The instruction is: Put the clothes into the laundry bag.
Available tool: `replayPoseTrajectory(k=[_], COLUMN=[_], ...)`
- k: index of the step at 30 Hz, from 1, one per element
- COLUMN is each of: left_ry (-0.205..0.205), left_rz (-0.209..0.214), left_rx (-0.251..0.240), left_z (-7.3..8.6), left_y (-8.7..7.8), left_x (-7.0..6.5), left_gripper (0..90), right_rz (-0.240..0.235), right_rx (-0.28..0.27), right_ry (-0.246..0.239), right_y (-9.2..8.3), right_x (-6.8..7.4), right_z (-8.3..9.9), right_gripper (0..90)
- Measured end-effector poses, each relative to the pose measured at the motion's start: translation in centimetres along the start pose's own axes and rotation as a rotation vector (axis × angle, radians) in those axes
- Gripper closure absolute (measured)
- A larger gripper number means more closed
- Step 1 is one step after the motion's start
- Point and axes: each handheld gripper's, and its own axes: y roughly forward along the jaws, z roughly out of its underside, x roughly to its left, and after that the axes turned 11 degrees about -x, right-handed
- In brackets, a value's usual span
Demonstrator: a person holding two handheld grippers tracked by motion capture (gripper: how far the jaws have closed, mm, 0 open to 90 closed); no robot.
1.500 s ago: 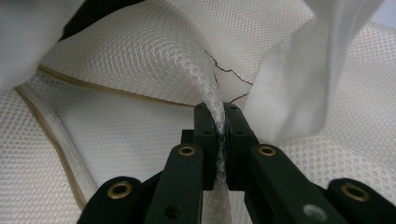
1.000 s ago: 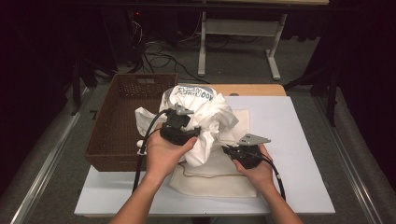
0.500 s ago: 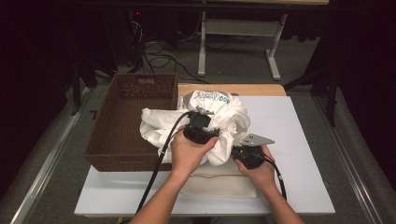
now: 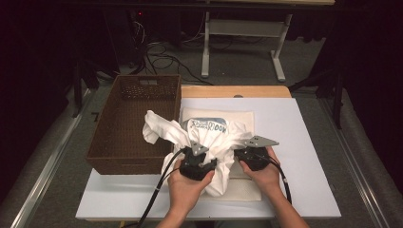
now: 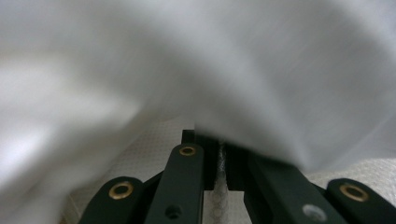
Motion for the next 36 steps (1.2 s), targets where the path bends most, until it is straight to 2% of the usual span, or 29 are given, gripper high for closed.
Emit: replayPoseTrajectory(k=[3, 4, 6, 9, 11, 13, 15, 17, 18, 19, 20, 22, 24, 25, 26, 28, 30, 32, 33, 34, 36], left_ry=[0.009, 0.017, 0.014, 0.058, 0.036, 0.019, 0.034, 0.049, 0.041, 0.043, 0.048, 0.035, 0.037, 0.039, 0.032, 0.011, 0.012, 0.002, 0.004, 0.024, 0.052], left_rz=[0.030, 0.047, 0.054, 0.045, 0.059, 0.071, 0.077, 0.064, 0.065, 0.051, 0.031, -0.002, -0.036, -0.062, -0.105, -0.152, -0.209, -0.225, -0.245, -0.289, -0.332], left_rx=[0.003, 0.015, 0.032, 0.088, 0.060, 0.030, -0.004, -0.003, -0.005, -0.026, -0.050, -0.091, -0.115, -0.125, -0.130, -0.130, -0.096, -0.083, -0.085, -0.088, -0.089], left_z=[1.6, 2.3, 3.4, 5.5, 6.2, 5.9, 5.1, 4.0, 3.0, 2.4, 1.9, 1.1, 0.7, 0.6, 0.5, 0.6, 0.8, 1.0, 1.1, 1.1, 1.3], left_y=[-1.2, -1.8, -2.2, -1.5, -1.3, -1.6, -2.1, -2.7, -3.2, -3.7, -4.2, -5.2, -5.9, -6.2, -6.4, -6.3, -5.5, -4.5, -4.3, -4.0, -3.7], left_x=[-0.7, -0.9, -1.0, -1.0, -0.4, -0.2, -0.4, -0.5, -0.3, -0.2, -0.1, 0.3, 0.7, 0.8, 1.2, 1.6, 2.2, 2.6, 2.5, 2.1, 1.7], left_gripper=[62.4, 62.2, 61.4, 58.2, 52.2, 43.6, 32.6, 17.7, 13.9, 10.0, 9.5, 8.4, 9.5, 10.1, 10.8, 14.7, 16.1, 25.5, 27.5, 28.7, 34.5], right_rz=[0.016, 0.017, 0.024, 0.017, 0.014, 0.015, 0.013, 0.012, 0.009, 0.010, 0.010, 0.010, 0.004, 0.002, 0.003, 0.001, 0.000, -0.006, -0.007, -0.008, -0.011], right_rx=[0.000, -0.002, -0.008, -0.031, -0.032, -0.034, -0.039, -0.047, -0.049, -0.046, -0.043, -0.039, -0.041, -0.044, -0.044, -0.047, -0.046, -0.048, -0.048, -0.048, -0.049], right_ry=[0.001, 0.001, 0.005, 0.038, 0.042, 0.037, 0.036, 0.042, 0.040, 0.042, 0.038, 0.034, 0.030, 0.030, 0.037, 0.033, 0.035, 0.031, 0.031, 0.030, 0.029], right_y=[0.1, 0.1, 0.0, -0.3, -0.4, -0.4, -0.6, -0.7, -0.7, -0.7, -0.6, -0.6, -0.7, -0.7, -0.7, -0.7, -0.7, -0.7, -0.7, -0.7, -0.8], right_x=[0.0, 0.0, -0.1, -0.3, -0.3, -0.1, -0.1, -0.2, -0.2, -0.2, -0.2, -0.2, -0.3, -0.3, -0.3, -0.3, -0.2, -0.2, -0.2, -0.2, -0.2], right_z=[0.0, 0.0, -0.1, -0.5, -0.6, -0.6, -0.7, -0.8, -0.8, -0.8, -0.7, -0.7, -0.7, -0.7, -0.7, -0.7, -0.7, -0.8, -0.8, -0.8, -0.8], right_gripper=[87.8, 87.8, 87.8, 87.8, 87.7, 87.8, 87.8, 87.7, 87.7, 87.7, 87.7, 87.7, 87.7, 87.7, 87.7, 87.7, 87.7, 87.7, 87.7, 87.7, 87.7])
